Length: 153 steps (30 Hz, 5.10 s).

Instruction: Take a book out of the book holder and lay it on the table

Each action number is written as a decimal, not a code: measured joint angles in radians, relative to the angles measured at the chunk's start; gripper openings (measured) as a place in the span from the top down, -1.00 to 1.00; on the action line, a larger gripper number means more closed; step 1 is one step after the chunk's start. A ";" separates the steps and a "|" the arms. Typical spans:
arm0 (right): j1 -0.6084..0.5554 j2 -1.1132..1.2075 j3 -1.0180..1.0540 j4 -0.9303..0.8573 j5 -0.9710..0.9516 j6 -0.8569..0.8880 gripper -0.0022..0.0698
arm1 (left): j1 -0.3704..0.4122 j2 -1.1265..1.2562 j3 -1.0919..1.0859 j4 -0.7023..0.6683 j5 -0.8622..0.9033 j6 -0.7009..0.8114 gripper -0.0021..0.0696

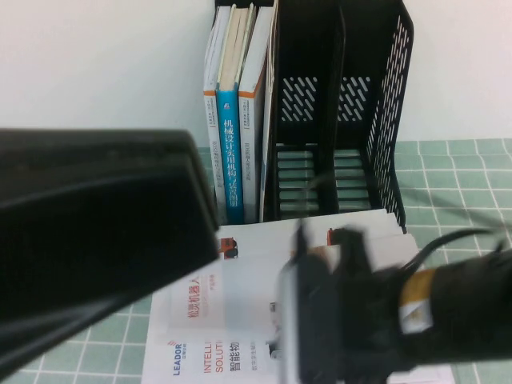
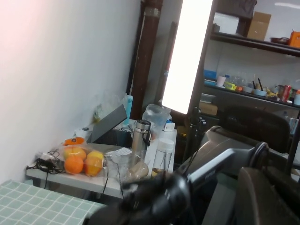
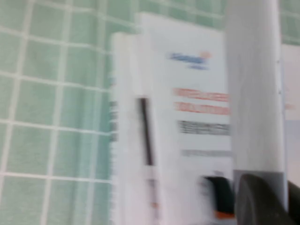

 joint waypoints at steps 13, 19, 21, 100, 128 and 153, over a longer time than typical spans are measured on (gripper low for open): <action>0.077 0.232 -0.002 -0.110 -0.108 -0.095 0.90 | 0.000 0.000 0.075 0.056 -0.043 0.000 0.95; 0.061 0.236 -0.004 -0.128 -0.100 -0.086 0.61 | 0.000 0.002 0.173 0.050 -0.152 -0.033 0.95; 0.052 0.238 -0.004 -0.128 -0.095 -0.069 0.39 | 0.000 0.002 0.206 0.052 -0.214 -0.055 0.95; 0.041 -1.070 0.704 -0.857 0.092 1.227 0.95 | 0.000 -0.029 0.494 0.415 -0.456 -0.172 0.95; 0.041 -1.070 0.704 -0.857 0.090 1.230 0.95 | 0.490 -0.673 0.739 0.213 -0.479 -0.083 0.95; 0.041 -1.070 0.706 -0.857 0.090 1.230 0.95 | 0.494 -0.739 1.096 1.376 -0.743 -0.973 0.95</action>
